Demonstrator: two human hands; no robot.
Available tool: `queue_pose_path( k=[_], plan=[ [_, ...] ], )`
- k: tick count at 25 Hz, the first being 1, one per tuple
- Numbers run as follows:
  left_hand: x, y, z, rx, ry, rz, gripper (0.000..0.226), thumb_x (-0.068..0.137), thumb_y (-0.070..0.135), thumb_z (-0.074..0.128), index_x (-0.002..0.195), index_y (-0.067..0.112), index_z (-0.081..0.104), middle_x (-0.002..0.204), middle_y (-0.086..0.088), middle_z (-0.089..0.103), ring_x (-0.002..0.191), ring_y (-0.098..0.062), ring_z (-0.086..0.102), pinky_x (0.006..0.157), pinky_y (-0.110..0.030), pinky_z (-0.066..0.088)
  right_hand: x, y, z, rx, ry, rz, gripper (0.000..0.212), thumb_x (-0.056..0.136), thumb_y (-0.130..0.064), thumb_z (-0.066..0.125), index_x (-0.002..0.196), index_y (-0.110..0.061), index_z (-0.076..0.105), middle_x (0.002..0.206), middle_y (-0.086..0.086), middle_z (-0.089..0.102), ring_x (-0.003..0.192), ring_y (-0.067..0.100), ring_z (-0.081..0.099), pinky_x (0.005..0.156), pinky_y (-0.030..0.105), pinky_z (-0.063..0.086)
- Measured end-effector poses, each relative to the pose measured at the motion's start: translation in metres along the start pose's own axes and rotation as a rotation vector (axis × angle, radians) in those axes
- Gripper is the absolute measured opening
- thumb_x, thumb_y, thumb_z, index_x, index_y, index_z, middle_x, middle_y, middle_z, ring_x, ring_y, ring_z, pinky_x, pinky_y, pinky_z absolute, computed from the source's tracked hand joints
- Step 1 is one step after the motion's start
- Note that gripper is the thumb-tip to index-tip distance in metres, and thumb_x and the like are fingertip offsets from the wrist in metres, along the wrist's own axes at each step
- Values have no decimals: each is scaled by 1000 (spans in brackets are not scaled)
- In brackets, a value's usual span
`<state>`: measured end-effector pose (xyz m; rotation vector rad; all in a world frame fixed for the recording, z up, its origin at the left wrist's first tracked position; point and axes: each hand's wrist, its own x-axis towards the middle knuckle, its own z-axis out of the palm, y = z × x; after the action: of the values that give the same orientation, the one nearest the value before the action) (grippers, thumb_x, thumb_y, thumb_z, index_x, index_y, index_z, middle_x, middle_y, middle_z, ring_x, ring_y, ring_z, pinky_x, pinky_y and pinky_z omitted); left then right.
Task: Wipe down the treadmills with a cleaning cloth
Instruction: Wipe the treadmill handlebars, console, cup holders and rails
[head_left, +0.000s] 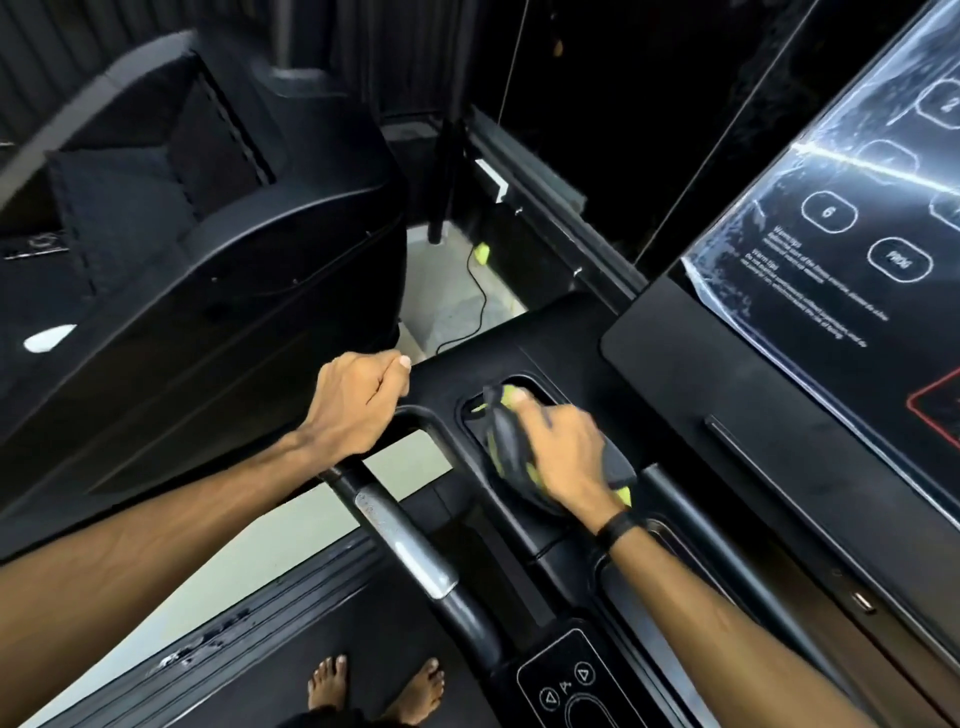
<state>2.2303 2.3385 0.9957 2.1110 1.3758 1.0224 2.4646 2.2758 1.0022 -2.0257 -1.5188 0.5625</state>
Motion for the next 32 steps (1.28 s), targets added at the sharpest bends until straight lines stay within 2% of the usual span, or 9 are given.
queue_pose_path(
  k=[2, 4, 6, 8, 10, 16, 20, 26, 32],
  plan=[
    [7, -10, -7, 11, 23, -9, 44, 98, 30, 37, 64, 16, 61, 49, 11, 52, 48, -5, 50, 57, -32, 38, -9, 0, -25, 405, 180, -41, 72, 86, -81, 38, 55, -15, 40, 54, 5, 41, 55, 25, 38, 59, 55, 32],
    [10, -22, -15, 8, 41, -14, 45, 98, 34, 36, 65, 16, 61, 45, 7, 48, 52, -5, 53, 56, -28, 33, -31, 8, -46, 205, 323, -415, 50, 101, -63, 35, 65, -28, 33, 64, -14, 33, 59, 13, 32, 61, 41, 26],
    [13, -30, -17, 17, 41, -8, 46, 98, 35, 36, 64, 16, 60, 52, 11, 54, 53, -5, 53, 55, -26, 32, -51, 26, -49, -149, 130, -647, 43, 99, -66, 34, 80, -29, 44, 77, -12, 41, 71, 16, 41, 72, 38, 28],
    [20, -36, -17, 3, 36, -9, 44, 99, 30, 38, 63, 15, 60, 59, 23, 56, 51, -4, 53, 54, -26, 31, -67, 38, -33, -530, -124, -621, 57, 89, -80, 38, 101, -26, 55, 98, -6, 49, 89, 19, 47, 82, 42, 36],
    [25, -40, -12, -25, 32, -30, 43, 99, 26, 41, 63, 12, 61, 58, 28, 55, 49, -1, 52, 53, -26, 30, -66, 38, -6, -688, -164, -638, 51, 87, -73, 49, 99, -24, 55, 97, -3, 47, 88, 21, 47, 81, 44, 42],
    [39, -56, -12, -52, -7, -61, 43, 98, 26, 41, 63, 13, 61, 59, 32, 55, 50, 1, 53, 58, -28, 33, 11, -24, 55, -485, -167, -527, 37, 93, -54, 58, 95, -18, 51, 94, 3, 46, 90, 27, 50, 83, 43, 44],
    [36, -76, -11, -89, -17, -135, 44, 98, 29, 40, 62, 13, 60, 53, 21, 55, 44, -6, 48, 58, -32, 39, 37, -44, 82, -590, -9, -489, 35, 96, -52, 49, 93, -17, 48, 92, 6, 49, 85, 28, 50, 79, 46, 44],
    [43, -72, 2, -84, -113, -16, 55, 96, 42, 31, 64, 7, 59, 48, 2, 47, 50, -25, 53, 60, -44, 48, 87, -73, 99, -735, 66, -80, 45, 95, -52, 48, 119, -15, 56, 112, 11, 61, 102, 32, 59, 87, 45, 41],
    [61, -65, 17, -149, -105, 7, 56, 94, 46, 31, 65, 10, 62, 53, -5, 57, 59, -36, 62, 63, -46, 50, -15, -35, 54, -431, -90, -365, 30, 90, -49, 64, 102, -22, 55, 97, 2, 54, 82, 25, 59, 68, 36, 43]
  ],
)
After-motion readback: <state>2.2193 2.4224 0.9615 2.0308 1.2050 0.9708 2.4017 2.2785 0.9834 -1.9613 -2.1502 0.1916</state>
